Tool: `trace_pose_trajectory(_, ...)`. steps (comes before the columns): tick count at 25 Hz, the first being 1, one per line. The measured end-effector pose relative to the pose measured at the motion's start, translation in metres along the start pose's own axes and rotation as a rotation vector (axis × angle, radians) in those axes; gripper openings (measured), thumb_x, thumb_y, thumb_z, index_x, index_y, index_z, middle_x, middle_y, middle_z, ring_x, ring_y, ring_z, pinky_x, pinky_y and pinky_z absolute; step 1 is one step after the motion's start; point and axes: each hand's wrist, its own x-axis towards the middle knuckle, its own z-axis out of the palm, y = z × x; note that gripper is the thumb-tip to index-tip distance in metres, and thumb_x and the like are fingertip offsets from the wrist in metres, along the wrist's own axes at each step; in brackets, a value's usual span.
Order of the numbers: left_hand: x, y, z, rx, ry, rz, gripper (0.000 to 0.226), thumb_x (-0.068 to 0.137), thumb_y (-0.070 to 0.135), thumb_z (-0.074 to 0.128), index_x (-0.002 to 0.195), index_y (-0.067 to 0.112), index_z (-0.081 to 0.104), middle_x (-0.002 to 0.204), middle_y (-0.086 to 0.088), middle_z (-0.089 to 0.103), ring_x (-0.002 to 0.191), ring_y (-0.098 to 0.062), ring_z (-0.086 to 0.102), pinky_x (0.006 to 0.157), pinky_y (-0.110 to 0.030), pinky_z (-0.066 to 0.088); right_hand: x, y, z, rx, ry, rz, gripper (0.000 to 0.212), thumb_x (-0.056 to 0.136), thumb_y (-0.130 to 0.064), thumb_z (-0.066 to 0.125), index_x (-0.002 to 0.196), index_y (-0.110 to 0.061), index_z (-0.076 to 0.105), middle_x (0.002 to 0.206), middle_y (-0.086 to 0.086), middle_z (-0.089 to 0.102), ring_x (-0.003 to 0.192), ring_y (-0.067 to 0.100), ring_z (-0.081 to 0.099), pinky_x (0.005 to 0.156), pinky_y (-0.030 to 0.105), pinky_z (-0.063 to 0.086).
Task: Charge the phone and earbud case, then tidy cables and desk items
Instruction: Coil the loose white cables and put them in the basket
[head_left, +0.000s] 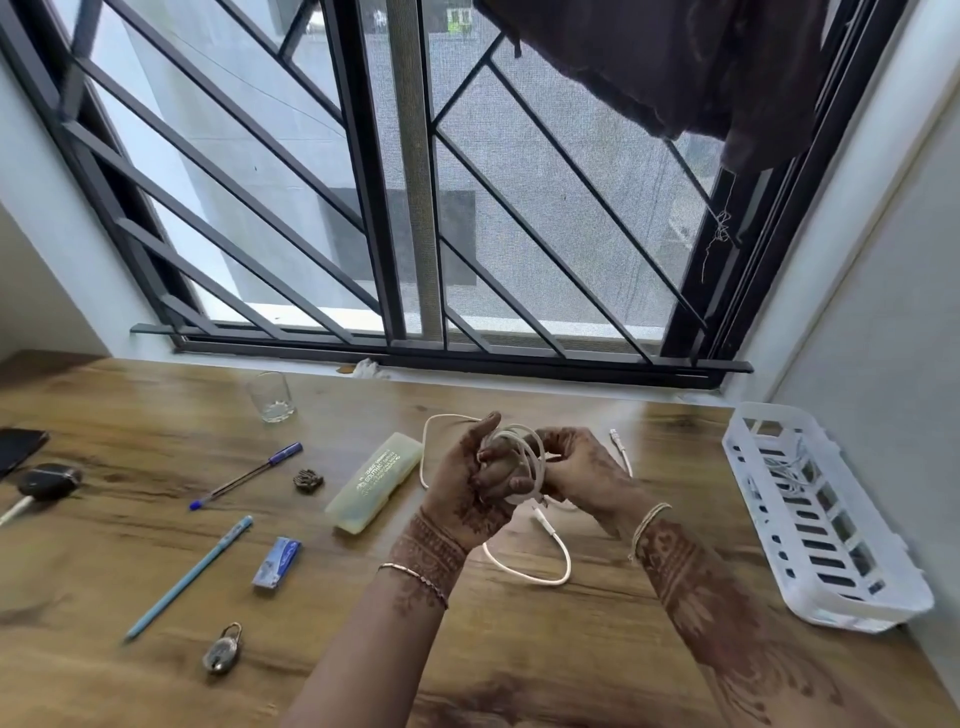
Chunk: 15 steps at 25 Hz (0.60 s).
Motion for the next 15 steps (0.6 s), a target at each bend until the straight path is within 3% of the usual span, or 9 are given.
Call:
trace_pose_trajectory(2, -0.001, 0.002, 0.004, 0.001, 0.034, 0.003, 0.045, 0.084, 0.035, 0.062, 0.045, 0.018, 0.047, 0.029, 0.005, 0.031, 0.033, -0.013, 0.013, 0.050, -0.020, 0.045, 0.001, -0.001, 0.000, 0.036, -0.005, 0.022, 0.012, 0.086, -0.006, 0.063, 0.093, 0.001, 0.071, 0.081, 0.013, 0.066, 0.056, 0.010, 0.057, 0.049, 0.018, 0.046)
trace_pose_trajectory(6, -0.005, 0.006, 0.011, 0.002, 0.122, 0.022, 0.053, 0.091, 0.037, 0.039, 0.040, 0.019, 0.042, 0.026, 0.005, 0.030, 0.033, -0.012, 0.009, 0.045, -0.019, 0.043, -0.001, -0.009, -0.006, 0.241, -0.073, 0.145, 0.041, 0.092, -0.040, 0.053, 0.091, -0.003, 0.071, 0.078, 0.014, 0.069, 0.065, 0.019, 0.065, 0.063, 0.027, 0.058)
trace_pose_trajectory(9, -0.005, 0.007, 0.013, 0.006, 0.129, 0.023, 0.054, 0.091, 0.036, 0.037, 0.040, 0.019, 0.042, 0.026, 0.005, 0.030, 0.024, -0.010, 0.018, 0.044, -0.018, 0.042, -0.005, -0.009, -0.006, 0.145, -0.149, 0.080, 0.038, 0.084, -0.034, 0.063, 0.102, -0.001, 0.070, 0.088, 0.011, 0.069, 0.078, 0.019, 0.065, 0.073, 0.028, 0.058)
trace_pose_trajectory(12, -0.003, 0.009, 0.012, 0.035, 0.166, 0.018, 0.051, 0.089, 0.036, 0.041, 0.042, 0.018, 0.042, 0.026, 0.005, 0.028, 0.024, -0.009, 0.015, 0.037, -0.017, 0.039, -0.006, -0.007, -0.004, 0.178, -0.153, 0.083, 0.035, 0.086, -0.025, 0.065, 0.110, 0.000, 0.066, 0.095, 0.010, 0.068, 0.083, 0.017, 0.067, 0.071, 0.026, 0.057)
trace_pose_trajectory(15, -0.002, 0.009, 0.008, 0.050, 0.177, 0.020, 0.047, 0.088, 0.036, 0.044, 0.045, 0.018, 0.041, 0.027, 0.005, 0.028, 0.021, -0.006, 0.023, 0.029, -0.016, 0.028, -0.005, -0.005, -0.003, 0.179, -0.112, 0.081, 0.030, 0.084, -0.015, 0.070, 0.111, -0.003, 0.064, 0.101, 0.013, 0.069, 0.088, 0.020, 0.069, 0.082, 0.033, 0.058)
